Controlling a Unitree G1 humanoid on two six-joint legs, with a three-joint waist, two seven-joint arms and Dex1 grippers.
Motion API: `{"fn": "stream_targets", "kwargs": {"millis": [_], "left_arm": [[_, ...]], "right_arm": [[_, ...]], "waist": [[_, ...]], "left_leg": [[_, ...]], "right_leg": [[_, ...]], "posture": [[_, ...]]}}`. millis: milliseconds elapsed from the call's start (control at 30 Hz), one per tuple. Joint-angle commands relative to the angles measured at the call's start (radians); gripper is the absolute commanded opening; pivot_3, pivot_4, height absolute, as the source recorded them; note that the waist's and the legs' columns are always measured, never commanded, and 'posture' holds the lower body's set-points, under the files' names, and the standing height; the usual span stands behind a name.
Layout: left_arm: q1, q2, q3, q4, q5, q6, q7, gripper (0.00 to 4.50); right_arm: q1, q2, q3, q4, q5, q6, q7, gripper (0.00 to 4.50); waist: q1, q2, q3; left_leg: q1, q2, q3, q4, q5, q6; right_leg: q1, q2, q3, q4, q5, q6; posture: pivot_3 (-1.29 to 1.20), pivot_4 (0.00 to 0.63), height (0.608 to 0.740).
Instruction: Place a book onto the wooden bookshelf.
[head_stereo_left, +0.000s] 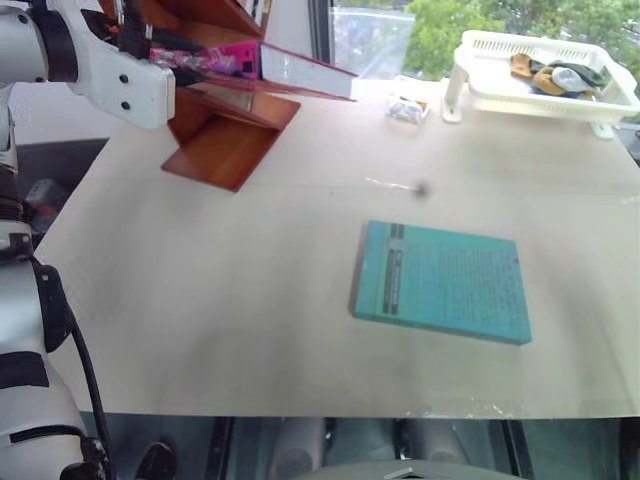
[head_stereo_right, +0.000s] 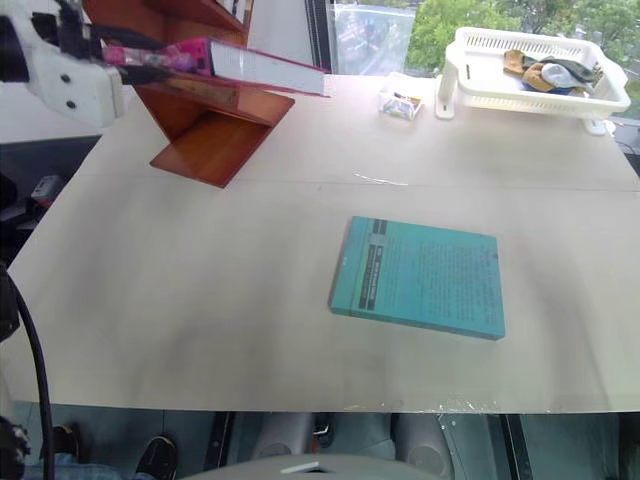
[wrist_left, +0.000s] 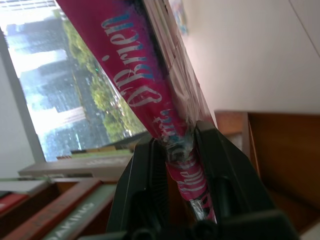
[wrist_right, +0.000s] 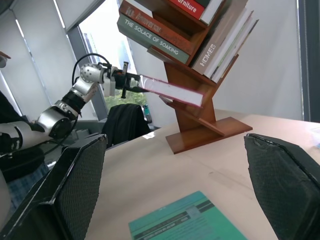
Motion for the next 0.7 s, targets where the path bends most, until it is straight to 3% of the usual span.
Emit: {"fn": "stream_targets", "kwargs": {"millis": [33,267,633,667,700], "left_arm": [[-0.104,0.030,-0.027,0.172,0.114,-0.109,0.113,0.58],[-0.258,0.047,-0.183,0.433,0.406,-0.140,0.407,0.58],[-0.312,0.021,-0.242,0.552,0.487,-0.144,0.544,0.58],[-0.315,0.022,-0.247,0.552,0.497,-0.139,0.558,1.58],[-0.320,0.025,-0.258,0.551,0.513,-0.136,0.578,2.00]], "right_arm": [[-0.011,0.011,-0.021,-0.027,0.007,-0.012,-0.004,4.50],[0.033,0.052,-0.054,-0.068,0.001,-0.019,-0.021,4.50],[0.068,0.063,-0.083,-0.102,0.004,-0.025,-0.049,4.50],[0.069,0.062,-0.086,-0.104,0.005,-0.024,-0.051,4.50],[0.070,0.060,-0.089,-0.105,0.007,-0.023,-0.053,4.50]], "waist": [[-0.001,0.000,0.000],[0.000,-0.001,0.000],[-0.006,-0.001,0.000],[-0.008,-0.001,0.000],[-0.009,-0.001,0.000]], "left_leg": [[0.000,0.000,0.000,0.000,0.000,0.000],[-0.014,0.000,0.000,0.006,0.000,0.000],[-0.024,0.001,0.001,0.012,0.002,-0.004],[-0.024,0.001,0.001,0.012,0.002,-0.004],[-0.024,0.001,0.001,0.013,0.002,-0.003]], "right_leg": [[0.000,0.000,0.000,0.000,0.000,0.000],[-0.013,0.001,0.000,0.003,0.000,0.000],[-0.025,0.001,0.002,0.011,0.000,0.001],[-0.025,0.001,0.002,0.012,0.000,0.001],[-0.025,0.001,0.002,0.013,0.000,0.001]], "posture": [[0.00,0.150,0.740],[0.00,0.150,0.740],[0.00,0.150,0.740],[0.00,0.150,0.740],[0.00,0.150,0.740]]}}
